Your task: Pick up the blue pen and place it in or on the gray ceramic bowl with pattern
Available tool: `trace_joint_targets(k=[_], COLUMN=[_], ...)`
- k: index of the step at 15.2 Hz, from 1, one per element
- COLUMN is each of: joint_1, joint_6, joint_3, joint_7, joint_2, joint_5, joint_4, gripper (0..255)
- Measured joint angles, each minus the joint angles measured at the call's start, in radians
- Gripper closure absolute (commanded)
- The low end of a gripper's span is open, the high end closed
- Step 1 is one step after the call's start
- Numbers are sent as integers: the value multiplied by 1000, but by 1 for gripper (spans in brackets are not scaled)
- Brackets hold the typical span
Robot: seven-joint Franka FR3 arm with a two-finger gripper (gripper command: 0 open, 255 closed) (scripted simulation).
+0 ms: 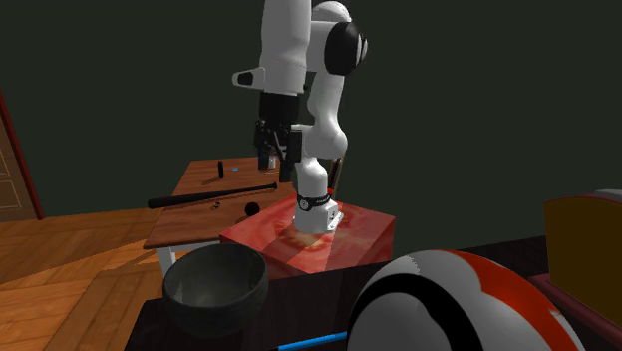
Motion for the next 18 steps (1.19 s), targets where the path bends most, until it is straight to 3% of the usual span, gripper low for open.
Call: trace_joint_targets(k=[6,11,18], joint_1=[-35,-50,34], joint_6=[93,134,130], joint_3=[130,210,217], joint_7=[237,458,749], joint_2=[220,445,766], joint_5=[-53,-173,-371], joint_4=[107,250,489], gripper=[0,0,0])
